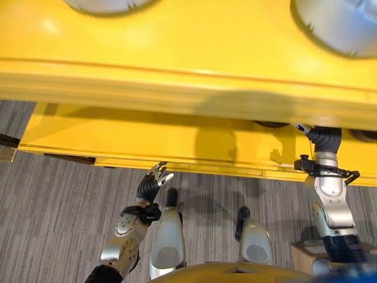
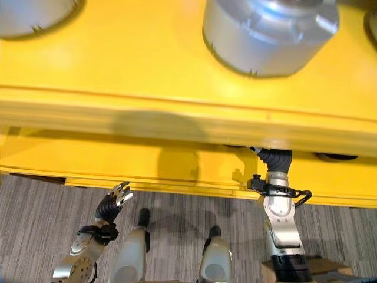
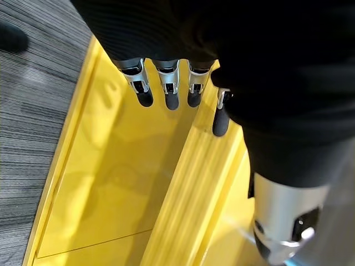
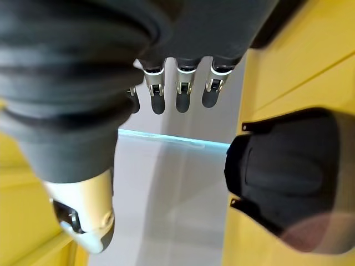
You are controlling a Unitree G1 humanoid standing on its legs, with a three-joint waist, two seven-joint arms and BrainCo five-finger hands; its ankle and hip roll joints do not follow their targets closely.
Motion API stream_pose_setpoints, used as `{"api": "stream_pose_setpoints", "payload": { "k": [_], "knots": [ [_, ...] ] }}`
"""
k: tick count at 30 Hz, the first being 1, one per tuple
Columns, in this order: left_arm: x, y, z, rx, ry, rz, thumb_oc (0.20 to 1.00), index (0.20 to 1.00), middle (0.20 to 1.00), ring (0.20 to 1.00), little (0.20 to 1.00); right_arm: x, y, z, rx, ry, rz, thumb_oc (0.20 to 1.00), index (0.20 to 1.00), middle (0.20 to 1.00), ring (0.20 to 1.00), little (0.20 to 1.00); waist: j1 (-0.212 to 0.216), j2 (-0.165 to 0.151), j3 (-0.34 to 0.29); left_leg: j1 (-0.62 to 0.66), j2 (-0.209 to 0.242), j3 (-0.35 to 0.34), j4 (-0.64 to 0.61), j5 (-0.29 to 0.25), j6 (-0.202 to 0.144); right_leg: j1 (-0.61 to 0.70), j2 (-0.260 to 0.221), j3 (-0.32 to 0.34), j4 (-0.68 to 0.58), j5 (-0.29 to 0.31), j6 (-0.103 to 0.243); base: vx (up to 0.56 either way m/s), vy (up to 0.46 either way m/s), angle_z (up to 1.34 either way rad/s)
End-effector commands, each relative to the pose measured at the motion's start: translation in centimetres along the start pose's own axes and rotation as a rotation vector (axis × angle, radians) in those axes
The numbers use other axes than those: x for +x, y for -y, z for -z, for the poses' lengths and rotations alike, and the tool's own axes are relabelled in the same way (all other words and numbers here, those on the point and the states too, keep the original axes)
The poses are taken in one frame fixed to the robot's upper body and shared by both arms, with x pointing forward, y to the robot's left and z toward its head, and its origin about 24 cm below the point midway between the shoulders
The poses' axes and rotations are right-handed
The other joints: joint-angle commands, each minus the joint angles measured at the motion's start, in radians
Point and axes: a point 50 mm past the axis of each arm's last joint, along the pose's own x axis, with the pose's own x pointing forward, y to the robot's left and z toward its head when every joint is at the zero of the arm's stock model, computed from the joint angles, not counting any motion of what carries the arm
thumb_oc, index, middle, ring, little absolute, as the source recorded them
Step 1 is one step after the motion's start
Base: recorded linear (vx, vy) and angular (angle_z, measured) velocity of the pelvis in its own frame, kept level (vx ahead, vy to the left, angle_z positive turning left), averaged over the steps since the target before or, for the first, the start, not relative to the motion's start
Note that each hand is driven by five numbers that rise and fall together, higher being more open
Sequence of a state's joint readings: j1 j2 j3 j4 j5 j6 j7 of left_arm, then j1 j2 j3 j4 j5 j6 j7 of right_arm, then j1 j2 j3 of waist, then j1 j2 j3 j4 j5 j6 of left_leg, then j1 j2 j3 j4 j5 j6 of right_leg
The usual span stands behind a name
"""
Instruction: Move parts from the plastic box to the shelf.
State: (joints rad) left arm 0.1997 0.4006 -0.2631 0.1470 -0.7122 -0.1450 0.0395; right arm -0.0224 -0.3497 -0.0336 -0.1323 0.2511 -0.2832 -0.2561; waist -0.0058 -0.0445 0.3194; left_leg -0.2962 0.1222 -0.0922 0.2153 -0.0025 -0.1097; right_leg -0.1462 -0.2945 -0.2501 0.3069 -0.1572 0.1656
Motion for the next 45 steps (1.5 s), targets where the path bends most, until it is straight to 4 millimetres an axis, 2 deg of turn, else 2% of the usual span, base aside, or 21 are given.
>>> {"api": "stream_pose_setpoints", "payload": {
  "k": [1, 6, 7, 9, 13, 16, 20, 24, 25, 27, 28, 31, 33, 34, 35, 37, 38, 39, 40, 43, 45],
  "knots": [
    [0.2, 2.5, -10.2, 0.05, 0.517, 0.189, 1.0, 1.0, 1.0, 1.0, 1.0, -0.2, 0.6, -1.0, -0.001, 0.061, -0.034, 1.0, 1.0, 1.0, 1.0, 1.0, 0.014, 0.028, -0.145, 0.091, 0.064, 0.006, -0.144, 0.037, -0.017, 0.065, -0.012, 0.022, -0.157, 0.14, 0.013, 0.18, -0.022, 0.24],
    [-0.6, 2.4, -11.0, 0.049, 0.561, 0.199, 1.0, 1.0, 1.0, 1.0, 1.0, -0.9, 0.7, -0.4, -0.003, 0.02, -0.049, 1.0, 1.0, 1.0, 1.0, 1.0, 0.024, 0.028, -0.191, 0.15, 0.07, 0.011, -0.226, 0.061, -0.026, 0.127, 0.0, -0.001, -0.231, 0.16, 0.023, 0.1, -0.016, 0.17],
    [-1.1, 2.5, -11.7, 0.06, 0.599, 0.212, 1.0, 1.0, 1.0, 1.0, 1.0, -0.9, 0.9, -0.4, -0.016, 0.017, -0.044, 1.0, 1.0, 1.0, 1.0, 1.0, 0.028, 0.031, -0.207, 0.168, 0.073, 0.012, -0.249, 0.068, -0.028, 0.142, 0.004, -0.006, -0.242, 0.161, 0.024, 0.08, -0.004, 0.08],
    [-1.4, 2.5, -12.0, 0.063, 0.614, 0.218, 1.0, 1.0, 1.0, 1.0, 1.0, -1.1, 1.0, -0.3, -0.009, 0.011, -0.042, 1.0, 1.0, 1.0, 1.0, 1.0, 0.029, 0.03, -0.215, 0.178, 0.075, 0.016, -0.26, 0.071, -0.03, 0.149, 0.005, -0.007, -0.245, 0.16, 0.025, 0.07, -0.005, -0.01],
    [-2.4, 2.7, -14.2, 0.057, 0.738, 0.222, 1.0, 1.0, 1.0, 1.0, 1.0, -1.5, 1.2, -0.1, -0.011, -0.006, -0.041, 1.0, 1.0, 1.0, 1.0, 1.0, 0.031, 0.03, -0.234, 0.208, 0.08, 0.015, -0.276, 0.073, -0.033, 0.163, 0.005, -0.007, -0.23, 0.15, 0.023, 0.04, -0.005, -0.04],
    [-2.5, 2.7, -14.5, 0.055, 0.754, 0.22, 1.0, 1.0, 1.0, 1.0, 1.0, -1.5, 1.1, 0.0, -0.006, -0.008, -0.047, 1.0, 1.0, 1.0, 1.0, 1.0, 0.031, 0.029, -0.236, 0.212, 0.08, 0.015, -0.278, 0.071, -0.033, 0.165, 0.007, -0.003, -0.229, 0.148, 0.023, 0.01, -0.001, 0.0],
    [-2.2, 3.2, -14.7, 0.055, 0.771, 0.221, 1.0, 1.0, 1.0, 1.0, 1.0, -1.6, 0.5, 0.2, 0.023, -0.021, -0.063, 1.0, 1.0, 1.0, 1.0, 1.0, 0.025, 0.024, -0.242, 0.217, 0.077, 0.023, -0.263, 0.057, -0.028, 0.178, 0.004, -0.001, -0.254, 0.16, 0.028, 0.0, 0.012, 0.0],
    [-1.6, 3.3, -14.5, 0.053, 0.755, 0.224, 1.0, 1.0, 1.0, 1.0, 1.0, -1.5, -0.3, 0.5, 0.049, -0.033, -0.085, 1.0, 1.0, 1.0, 1.0, 1.0, 0.026, 0.006, -0.237, 0.216, 0.048, 0.042, -0.214, 0.01, 0.002, 0.176, -0.024, 0.026, -0.268, 0.205, 0.046, 0.01, 0.089, -0.08],
    [-1.5, 3.4, -14.4, 0.056, 0.75, 0.225, 1.0, 1.0, 1.0, 1.0, 1.0, -1.4, -0.5, 0.5, 0.054, -0.035, -0.09, 1.0, 1.0, 1.0, 1.0, 1.0, 0.024, 0.0, -0.234, 0.213, 0.037, 0.047, -0.194, -0.004, 0.012, 0.173, -0.035, 0.037, -0.267, 0.225, 0.05, 0.0, 0.21, -0.36],
    [-1.0, 3.5, -14.5, 0.061, 0.749, 0.23, 1.0, 1.0, 1.0, 1.0, 1.0, -1.3, -0.8, 0.6, 0.066, -0.039, -0.1, 1.0, 1.0, 1.0, 1.0, 1.0, 0.025, -0.024, -0.218, 0.189, -0.022, 0.07, -0.116, -0.06, 0.048, 0.153, -0.09, 0.075, -0.251, 0.295, 0.076, 0.01, 0.275, -0.39],
    [-1.0, 3.5, -14.5, 0.061, 0.75, 0.231, 1.0, 1.0, 1.0, 1.0, 1.0, -1.3, -0.8, 0.6, 0.067, -0.039, -0.099, 1.0, 1.0, 1.0, 1.0, 1.0, 0.027, -0.026, -0.217, 0.187, -0.024, 0.071, -0.111, -0.063, 0.049, 0.152, -0.093, 0.077, -0.25, 0.295, 0.077, 0.01, 0.214, -0.3],
    [-0.6, 3.8, -14.7, 0.08, 0.751, 0.24, 1.0, 1.0, 1.0, 1.0, 1.0, -1.5, -0.6, 0.6, 0.062, -0.043, -0.091, 1.0, 1.0, 1.0, 1.0, 1.0, 0.019, -0.045, -0.204, 0.141, -0.072, 0.078, -0.03, -0.108, 0.076, 0.135, -0.14, 0.094, -0.229, 0.351, 0.087, -0.01, 0.227, -0.16],
    [0.1, 4.4, -14.9, 0.091, 0.746, 0.257, 1.0, 1.0, 1.0, 1.0, 1.0, -1.8, -0.3, 0.7, 0.065, -0.053, -0.07, 1.0, 1.0, 1.0, 1.0, 1.0, 0.0, -0.054, -0.194, 0.112, -0.106, 0.091, -0.006, -0.13, 0.104, 0.11, -0.174, 0.104, -0.22, 0.446, 0.088, -0.06, 0.33, 0.16],
    [0.7, 4.7, -14.9, 0.098, 0.737, 0.269, 1.0, 1.0, 1.0, 1.0, 1.0, -1.8, -0.3, 0.9, 0.066, -0.057, -0.058, 1.0, 1.0, 1.0, 1.0, 1.0, -0.015, -0.057, -0.187, 0.093, -0.112, 0.107, 0.0, -0.133, 0.114, 0.083, -0.192, 0.1, -0.226, 0.528, 0.092, -0.12, 0.334, 0.01],
    [1.0, 4.6, -15.1, 0.112, 0.743, 0.252, 1.0, 1.0, 1.0, 1.0, 1.0, -1.5, -0.7, 0.9, 0.079, -0.056, -0.067, 1.0, 1.0, 1.0, 1.0, 1.0, -0.013, -0.055, -0.176, 0.091, -0.114, 0.137, -0.012, -0.133, 0.124, 0.046, -0.198, 0.061, -0.257, 0.602, 0.096, -0.11, 0.323, -0.33],
    [1.1, 4.4, -15.2, 0.109, 0.743, 0.242, 1.0, 1.0, 1.0, 1.0, 1.0, -1.0, -1.3, 0.8, 0.088, -0.048, -0.086, 1.0, 1.0, 1.0, 1.0, 1.0, 0.001, -0.043, -0.167, 0.1, -0.096, 0.179, -0.03, -0.126, 0.125, 0.037, -0.191, -0.037, -0.259, 0.58, 0.096, -0.05, 0.275, -1.07],
    [1.3, 4.4, -15.1, 0.094, 0.74, 0.234, 1.0, 1.0, 1.0, 1.0, 1.0, -0.8, -1.5, 0.8, 0.096, -0.043, -0.09, 1.0, 1.0, 1.0, 1.0, 1.0, 0.007, -0.033, -0.165, 0.117, -0.089, 0.202, -0.054, -0.122, 0.13, 0.051, -0.18, -0.085, -0.231, 0.538, 0.093, -0.02, 0.304, -1.52],
    [1.4, 4.3, -15.1, 0.086, 0.739, 0.225, 1.0, 1.0, 1.0, 1.0, 1.0, -0.7, -1.6, 0.7, 0.1, -0.039, -0.096, 1.0, 1.0, 1.0, 1.0, 1.0, 0.009, -0.026, -0.161, 0.129, -0.091, 0.216, -0.071, -0.115, 0.142, 0.056, -0.164, -0.099, -0.182, 0.489, 0.079, -0.01, 0.383, -1.24],
    [1.5, 4.1, -15.2, 0.078, 0.739, 0.205, 1.0, 1.0, 1.0, 1.0, 1.0, -0.6, -2.0, 0.6, 0.112, -0.033, -0.109, 1.0, 1.0, 1.0, 1.0, 1.0, 0.019, -0.019, -0.165, 0.146, -0.097, 0.261, -0.1, -0.102, 0.162, 0.064, -0.138, -0.129, -0.092, 0.416, 0.065, -0.03, 0.328, -1.0],
    [1.5, 3.4, -14.8, 0.032, 0.716, 0.167, 1.0, 1.0, 1.0, 1.0, 1.0, -0.6, -2.2, 0.6, 0.122, -0.038, -0.116, 1.0, 1.0, 1.0, 1.0, 1.0, 0.041, -0.015, -0.18, 0.172, -0.099, 0.306, -0.117, -0.126, 0.179, 0.105, -0.112, -0.148, 0.012, 0.326, 0.062, 0.03, 0.181, -0.97],
    [1.0, 2.7, -14.6, 0.037, 0.707, 0.149, 1.0, 1.0, 1.0, 1.0, 1.0, -0.6, -2.2, 0.5, 0.125, -0.037, -0.122, 1.0, 1.0, 1.0, 1.0, 1.0, 0.067, -0.03, -0.194, 0.177, -0.1, 0.365, -0.108, -0.134, 0.182, 0.139, -0.081, -0.154, 0.003, 0.281, 0.057, -0.04, 0.024, -0.52]
  ]
}}
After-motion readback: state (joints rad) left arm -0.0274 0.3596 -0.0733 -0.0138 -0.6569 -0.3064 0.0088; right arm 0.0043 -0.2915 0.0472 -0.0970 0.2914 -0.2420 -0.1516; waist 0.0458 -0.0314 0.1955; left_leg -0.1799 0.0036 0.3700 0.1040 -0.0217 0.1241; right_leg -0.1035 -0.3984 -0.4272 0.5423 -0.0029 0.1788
